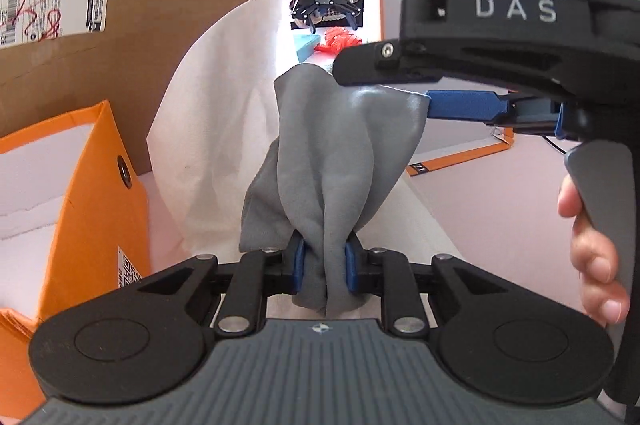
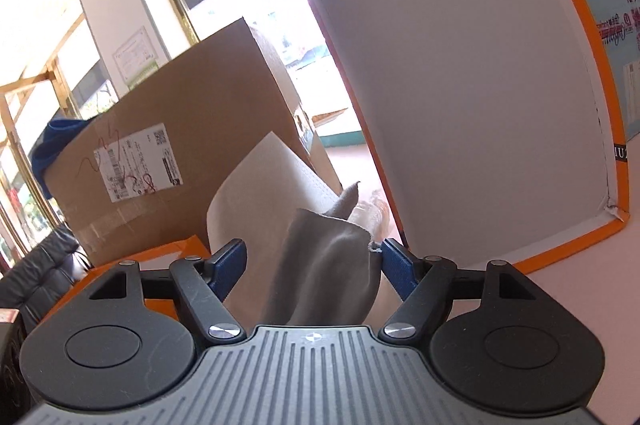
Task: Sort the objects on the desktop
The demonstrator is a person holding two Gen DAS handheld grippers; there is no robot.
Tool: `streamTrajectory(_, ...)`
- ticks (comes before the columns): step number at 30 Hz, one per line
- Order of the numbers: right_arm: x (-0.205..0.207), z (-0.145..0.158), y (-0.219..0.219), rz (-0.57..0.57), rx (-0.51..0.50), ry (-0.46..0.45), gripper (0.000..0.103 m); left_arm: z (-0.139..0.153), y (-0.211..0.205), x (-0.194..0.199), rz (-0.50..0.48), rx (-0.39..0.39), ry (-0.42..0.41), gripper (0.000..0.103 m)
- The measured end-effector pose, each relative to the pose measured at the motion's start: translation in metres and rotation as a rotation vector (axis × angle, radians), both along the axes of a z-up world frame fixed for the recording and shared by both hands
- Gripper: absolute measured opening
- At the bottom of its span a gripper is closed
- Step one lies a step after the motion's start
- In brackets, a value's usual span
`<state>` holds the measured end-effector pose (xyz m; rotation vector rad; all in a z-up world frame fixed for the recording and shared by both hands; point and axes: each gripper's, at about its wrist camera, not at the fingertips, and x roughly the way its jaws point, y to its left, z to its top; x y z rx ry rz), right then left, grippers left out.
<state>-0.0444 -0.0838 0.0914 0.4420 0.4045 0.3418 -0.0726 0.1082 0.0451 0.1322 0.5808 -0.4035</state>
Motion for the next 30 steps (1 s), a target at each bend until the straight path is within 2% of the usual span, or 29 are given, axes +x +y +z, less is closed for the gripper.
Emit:
streamTrajectory(4, 0.007, -0.002, -0.006, 0.143, 0.052, 0.061, 0.072, 0.005, -0.006, -0.010, -0.022, 0.045, -0.046, 0.018)
streamTrajectory(6, 0.008, -0.003, -0.001, 0.129, 0.006, 0.078, 0.073, 0.006, -0.011, -0.016, -0.033, 0.065, -0.071, 0.018)
streamTrajectory(10, 0.021, -0.014, 0.018, 0.138, -0.116, 0.193, 0.076, 0.007, -0.018, -0.026, -0.063, 0.080, -0.094, 0.018)
streamTrajectory(12, 0.027, -0.023, 0.026, 0.143, -0.161, 0.270, 0.077, 0.006, -0.022, -0.028, -0.075, 0.091, -0.077, 0.018)
streamTrajectory(15, 0.029, -0.031, 0.029, 0.126, -0.199, 0.349, 0.077, 0.007, -0.007, -0.036, -0.069, 0.113, -0.026, 0.018)
streamTrajectory(19, 0.018, -0.021, 0.027, 0.068, -0.257, 0.371, 0.084, 0.004, -0.014, -0.043, -0.065, 0.151, -0.030, 0.018)
streamTrajectory(23, 0.003, -0.022, 0.024, 0.035, -0.342, 0.371, 0.089, 0.002, -0.014, -0.040, -0.076, 0.110, 0.051, 0.018)
streamTrajectory(26, -0.016, -0.033, 0.010, 0.028, -0.279, 0.383, 0.094, 0.003, -0.014, -0.050, -0.091, 0.088, 0.112, 0.018)
streamTrajectory(30, -0.039, -0.049, -0.012, 0.066, -0.125, 0.427, 0.098, 0.003, -0.010, -0.075, -0.129, 0.088, 0.135, 0.018)
